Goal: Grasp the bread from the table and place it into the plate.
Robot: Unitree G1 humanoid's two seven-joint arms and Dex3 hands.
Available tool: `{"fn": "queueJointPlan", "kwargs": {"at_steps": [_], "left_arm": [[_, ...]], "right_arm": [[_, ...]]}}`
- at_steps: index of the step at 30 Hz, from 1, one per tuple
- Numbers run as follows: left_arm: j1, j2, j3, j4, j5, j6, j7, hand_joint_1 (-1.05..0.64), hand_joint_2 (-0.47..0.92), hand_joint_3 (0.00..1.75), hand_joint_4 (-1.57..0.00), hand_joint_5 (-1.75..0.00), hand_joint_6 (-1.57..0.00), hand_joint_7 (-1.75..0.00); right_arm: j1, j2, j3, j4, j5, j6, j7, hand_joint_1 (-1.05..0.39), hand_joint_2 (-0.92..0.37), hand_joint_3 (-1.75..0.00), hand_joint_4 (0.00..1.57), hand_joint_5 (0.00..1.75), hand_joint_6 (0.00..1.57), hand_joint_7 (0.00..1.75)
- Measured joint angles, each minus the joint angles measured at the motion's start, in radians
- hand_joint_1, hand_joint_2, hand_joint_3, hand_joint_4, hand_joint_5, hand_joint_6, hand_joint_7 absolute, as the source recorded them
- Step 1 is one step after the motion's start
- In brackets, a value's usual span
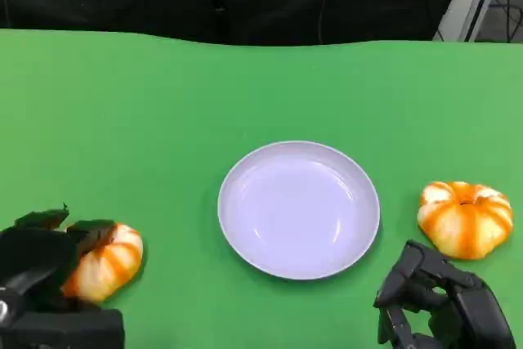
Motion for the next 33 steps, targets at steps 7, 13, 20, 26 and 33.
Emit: {"fn": "queueJointPlan", "kwargs": {"at_steps": [7,13,20,26,33], "left_arm": [[-0.018,-0.009,-0.014,0.051,-0.030,-0.007,0.009,-0.88,0.92,0.26,-0.32,-0.03,-0.44,-0.02],[-0.057,-0.013,-0.041,0.143,-0.036,-0.048,0.058,-0.71,0.92,0.24,-0.47,-0.07,-0.50,-0.03],[-0.085,-0.013,-0.051,0.192,-0.074,-0.086,0.061,-0.48,0.92,0.13,-0.71,-0.06,-0.69,-0.04],[-0.089,-0.013,-0.053,0.193,-0.086,-0.088,0.060,-0.33,0.92,0.19,-0.79,-0.05,-0.76,-0.04],[-0.088,-0.015,-0.053,0.193,-0.109,-0.089,0.076,-0.17,0.92,0.26,-1.05,-0.13,-0.97,-0.10]], "right_arm": [[0.000,0.000,0.000,0.000,0.000,0.000,-0.001,-0.15,-0.63,-1.09,0.82,1.75,0.75,1.54],[0.001,0.000,0.000,-0.001,0.003,0.000,0.000,-0.14,-0.63,-1.10,0.81,1.75,0.75,1.54],[0.001,0.000,0.000,-0.001,0.003,0.000,0.000,-0.14,-0.62,-1.10,0.81,1.75,0.75,1.54],[0.001,0.000,0.000,-0.001,0.003,0.000,0.000,-0.14,-0.62,-1.10,0.82,1.75,0.75,1.53],[0.001,0.000,0.000,-0.001,0.002,0.000,-0.001,-0.14,-0.63,-1.10,0.81,1.75,0.75,1.54]]}}
